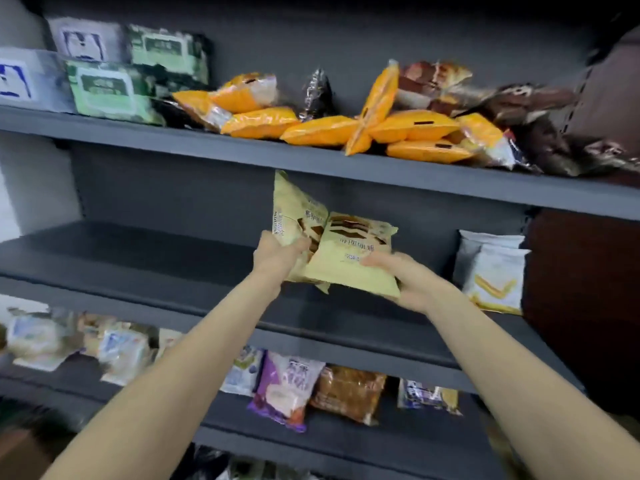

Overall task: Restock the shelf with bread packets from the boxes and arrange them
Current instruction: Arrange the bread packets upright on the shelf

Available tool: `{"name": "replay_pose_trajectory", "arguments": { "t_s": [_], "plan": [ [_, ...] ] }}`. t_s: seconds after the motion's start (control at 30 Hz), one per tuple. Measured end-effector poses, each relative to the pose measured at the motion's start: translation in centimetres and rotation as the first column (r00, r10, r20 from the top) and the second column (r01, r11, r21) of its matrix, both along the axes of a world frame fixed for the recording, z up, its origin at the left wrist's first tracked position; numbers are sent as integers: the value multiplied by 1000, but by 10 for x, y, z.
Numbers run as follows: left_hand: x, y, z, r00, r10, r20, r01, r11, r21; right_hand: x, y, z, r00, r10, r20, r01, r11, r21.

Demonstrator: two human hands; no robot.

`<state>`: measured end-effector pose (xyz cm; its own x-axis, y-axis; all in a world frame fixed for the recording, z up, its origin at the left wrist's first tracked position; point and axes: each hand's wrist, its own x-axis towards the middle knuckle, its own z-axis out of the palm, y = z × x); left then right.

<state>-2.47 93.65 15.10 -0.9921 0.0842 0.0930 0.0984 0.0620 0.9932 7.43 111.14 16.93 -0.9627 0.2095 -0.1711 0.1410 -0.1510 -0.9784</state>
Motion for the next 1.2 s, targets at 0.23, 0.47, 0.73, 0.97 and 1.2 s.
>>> {"name": "replay_pose_trajectory", "arguments": {
  "t_s": [0.23, 0.47, 0.73, 0.97, 1.2],
  "plan": [
    [23, 98, -1, 995, -56, -79, 40, 979, -199, -1, 111, 11, 963, -179, -202, 254, 853, 456],
    [32, 140, 4, 981, -135, -140, 96, 963, -254, -21, 142, 14, 900, -181, -396, 435, 341, 833],
    [11, 142, -8, 988, -74, -138, 38, 967, -251, -68, 198, 63, 967, 136, -214, 156, 347, 925],
    [11, 161, -11, 988, -78, -135, 37, 958, -285, -85, 198, 54, 991, 95, -95, 56, 350, 935],
    [9, 172, -9, 989, -79, -129, 39, 957, -288, -117, 205, 49, 997, 58, -45, 30, 246, 969]
  ]
}}
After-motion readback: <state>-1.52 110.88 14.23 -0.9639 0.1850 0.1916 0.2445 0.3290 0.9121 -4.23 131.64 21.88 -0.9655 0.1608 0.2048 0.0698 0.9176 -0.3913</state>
